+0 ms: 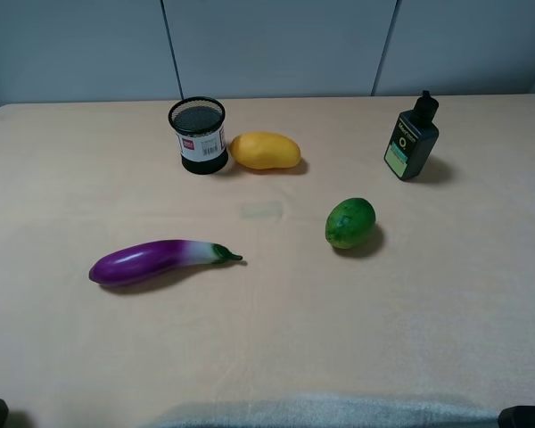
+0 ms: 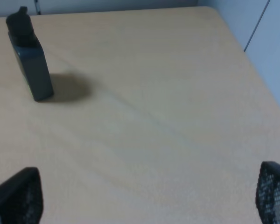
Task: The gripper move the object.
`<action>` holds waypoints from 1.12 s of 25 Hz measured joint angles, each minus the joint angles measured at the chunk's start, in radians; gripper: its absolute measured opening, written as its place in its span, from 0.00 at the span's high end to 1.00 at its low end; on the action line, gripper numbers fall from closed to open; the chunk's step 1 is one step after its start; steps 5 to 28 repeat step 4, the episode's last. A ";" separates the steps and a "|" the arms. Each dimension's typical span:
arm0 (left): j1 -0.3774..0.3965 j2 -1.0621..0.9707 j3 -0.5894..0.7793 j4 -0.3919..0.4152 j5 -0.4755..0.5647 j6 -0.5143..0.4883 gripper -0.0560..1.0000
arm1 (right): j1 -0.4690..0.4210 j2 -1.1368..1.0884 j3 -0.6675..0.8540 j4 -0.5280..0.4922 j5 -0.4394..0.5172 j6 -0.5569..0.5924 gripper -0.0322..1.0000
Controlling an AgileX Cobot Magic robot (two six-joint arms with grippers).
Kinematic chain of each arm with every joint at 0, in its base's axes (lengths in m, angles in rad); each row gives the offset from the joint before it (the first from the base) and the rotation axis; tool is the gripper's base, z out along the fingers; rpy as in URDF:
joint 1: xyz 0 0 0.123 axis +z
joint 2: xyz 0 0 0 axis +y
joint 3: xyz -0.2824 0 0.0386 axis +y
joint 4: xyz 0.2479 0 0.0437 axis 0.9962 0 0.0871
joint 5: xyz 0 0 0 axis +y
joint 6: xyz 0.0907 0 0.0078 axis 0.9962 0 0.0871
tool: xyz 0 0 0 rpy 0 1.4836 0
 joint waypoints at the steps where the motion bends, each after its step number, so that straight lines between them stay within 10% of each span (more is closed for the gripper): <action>1: 0.000 0.000 0.000 0.000 0.000 0.000 0.20 | 0.000 0.000 0.000 0.000 0.000 0.000 0.30; 28: 0.000 0.000 0.000 0.000 0.000 0.000 0.20 | 0.000 0.000 0.000 0.000 0.000 0.000 0.30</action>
